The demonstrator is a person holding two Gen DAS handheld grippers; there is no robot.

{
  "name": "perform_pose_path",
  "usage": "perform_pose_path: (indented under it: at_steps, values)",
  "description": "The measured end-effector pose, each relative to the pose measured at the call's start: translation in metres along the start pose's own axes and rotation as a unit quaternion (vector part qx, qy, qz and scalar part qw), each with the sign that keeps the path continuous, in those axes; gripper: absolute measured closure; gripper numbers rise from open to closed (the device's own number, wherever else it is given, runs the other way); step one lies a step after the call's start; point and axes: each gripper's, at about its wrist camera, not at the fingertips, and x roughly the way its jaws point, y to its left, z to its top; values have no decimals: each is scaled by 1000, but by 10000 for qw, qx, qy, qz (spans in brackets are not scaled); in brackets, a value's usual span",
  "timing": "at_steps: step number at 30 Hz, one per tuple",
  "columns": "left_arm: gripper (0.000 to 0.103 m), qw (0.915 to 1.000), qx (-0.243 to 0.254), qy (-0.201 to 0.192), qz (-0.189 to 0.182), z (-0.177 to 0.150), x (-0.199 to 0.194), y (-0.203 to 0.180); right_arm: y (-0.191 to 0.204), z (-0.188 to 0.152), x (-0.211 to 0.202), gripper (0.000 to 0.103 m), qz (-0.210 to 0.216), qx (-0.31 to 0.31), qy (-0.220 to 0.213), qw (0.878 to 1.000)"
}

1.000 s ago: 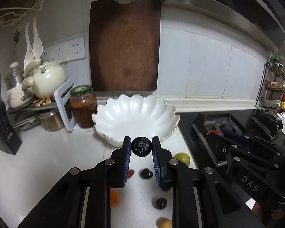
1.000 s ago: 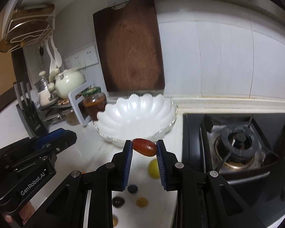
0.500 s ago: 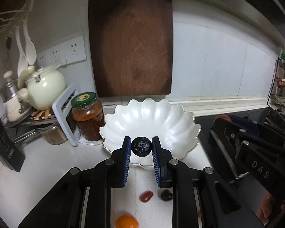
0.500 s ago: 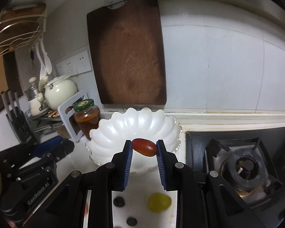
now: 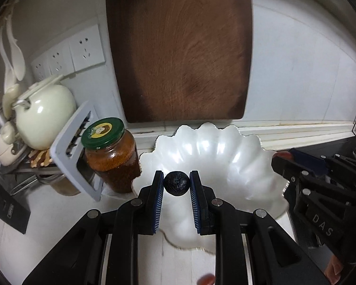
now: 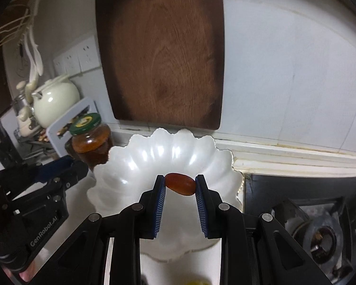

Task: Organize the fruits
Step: 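Lift and carry both held fruits over the white scalloped bowl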

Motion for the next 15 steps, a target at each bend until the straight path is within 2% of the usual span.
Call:
perform_pose_path:
  at_steps: [6, 15]
  values:
    - [80, 9995, 38, 295, -45, 17, 37, 2, -8, 13, 41, 76, 2, 59, 459, 9989]
    - [80, 9942, -29, 1045, -243, 31, 100, -1, -18, 27, 85, 76, -196, -20, 973, 9951]
